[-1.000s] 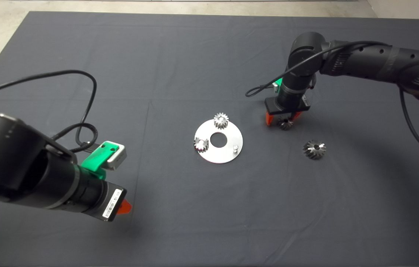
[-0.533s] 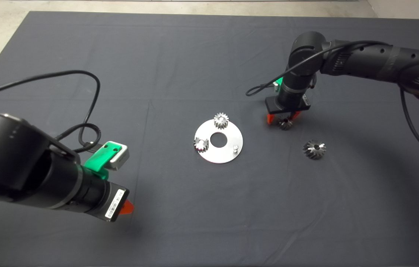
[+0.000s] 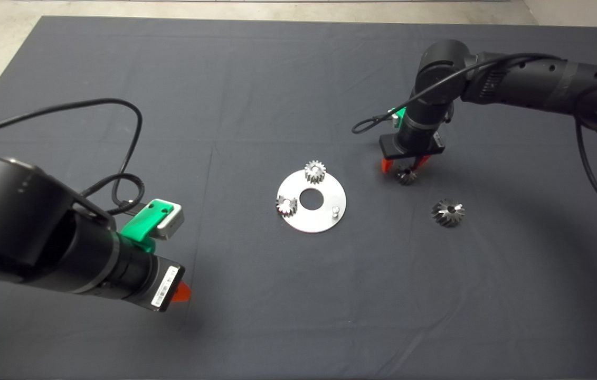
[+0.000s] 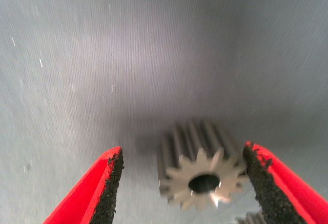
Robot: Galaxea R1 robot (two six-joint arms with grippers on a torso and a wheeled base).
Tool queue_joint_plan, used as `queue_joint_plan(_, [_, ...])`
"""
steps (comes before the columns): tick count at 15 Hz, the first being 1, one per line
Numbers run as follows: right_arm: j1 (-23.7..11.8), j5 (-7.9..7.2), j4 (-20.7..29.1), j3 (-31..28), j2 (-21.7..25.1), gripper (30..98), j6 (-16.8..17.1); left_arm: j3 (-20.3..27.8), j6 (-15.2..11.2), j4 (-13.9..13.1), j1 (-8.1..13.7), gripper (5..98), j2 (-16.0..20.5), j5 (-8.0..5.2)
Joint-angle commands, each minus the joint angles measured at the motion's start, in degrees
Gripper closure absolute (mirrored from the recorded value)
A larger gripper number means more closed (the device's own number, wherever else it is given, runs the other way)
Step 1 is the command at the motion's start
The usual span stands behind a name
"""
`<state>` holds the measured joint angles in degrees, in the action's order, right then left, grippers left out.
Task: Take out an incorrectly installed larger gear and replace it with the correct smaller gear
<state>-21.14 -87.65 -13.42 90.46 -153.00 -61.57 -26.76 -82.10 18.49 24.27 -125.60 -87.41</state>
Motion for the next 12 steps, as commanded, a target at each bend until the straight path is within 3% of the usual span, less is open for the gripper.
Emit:
queue_joint_plan(1, [-1.7, -4.52, 4.4, -1.0, 0.6, 66.9, -0.2, -0.5, -0.3, 0.6, 0.3, 39.4, 0.0, -4.09])
queue_joint_plan(8, [-1.5, -4.46, 4.0, -0.8, 0.6, 71.6, -0.2, -0.5, -0.3, 1.6, -1.0, 39.4, -0.1, -4.09])
queue_joint_plan(12, [-1.5, -4.46, 4.0, -0.6, 0.6, 80.5, -0.2, -0.3, -0.3, 1.7, -1.1, 39.4, -0.1, -4.09])
